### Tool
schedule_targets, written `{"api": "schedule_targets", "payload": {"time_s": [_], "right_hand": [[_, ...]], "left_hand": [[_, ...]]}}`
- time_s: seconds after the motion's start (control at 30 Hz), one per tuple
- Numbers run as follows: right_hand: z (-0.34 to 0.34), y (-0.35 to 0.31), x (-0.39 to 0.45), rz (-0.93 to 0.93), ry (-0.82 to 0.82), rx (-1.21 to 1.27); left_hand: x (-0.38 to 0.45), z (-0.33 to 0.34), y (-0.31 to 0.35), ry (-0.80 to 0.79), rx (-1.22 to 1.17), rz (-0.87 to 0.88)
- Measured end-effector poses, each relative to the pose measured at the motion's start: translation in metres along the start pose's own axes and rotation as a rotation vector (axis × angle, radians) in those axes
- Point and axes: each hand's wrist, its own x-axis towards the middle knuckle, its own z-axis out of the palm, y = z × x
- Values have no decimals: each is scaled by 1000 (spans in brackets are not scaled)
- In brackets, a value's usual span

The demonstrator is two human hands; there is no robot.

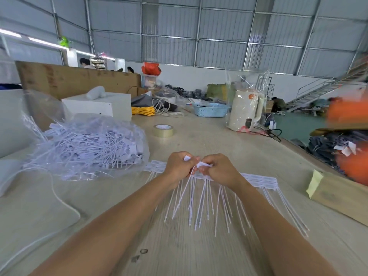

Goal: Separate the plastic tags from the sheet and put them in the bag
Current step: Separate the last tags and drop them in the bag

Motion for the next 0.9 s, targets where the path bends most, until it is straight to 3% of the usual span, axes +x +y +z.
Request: {"api": "schedule_targets", "payload": {"time_s": [0.17, 0.33, 0.43, 0.5, 0.6, 0.7, 0.77, 0.9], "right_hand": [[1, -2, -2, -4, 42, -149], [2, -13, -3, -63, 66, -508], [1, -19, -4, -57, 61, -533], [-3, -24, -5, -84, 56, -455], [-13, -36, -8, -172, 63, 64], [-26, -40, -9, -122, 58, 432], [-29, -35, -11, -42, -25, 475], [-27, -22, -14, 20, -174, 202]], "left_hand": [[1, 0, -1, -8, -43, -58], [5, -2, 1, 51, -89, -187], [6, -1, 4, 75, -67, -168], [9, -4, 5, 139, 1, -134], [19, -28, 3, 297, 97, -92], [19, -37, 4, 218, 150, -24], [15, -28, 7, 160, 157, 11], [12, -13, 8, 31, 136, 65]]}}
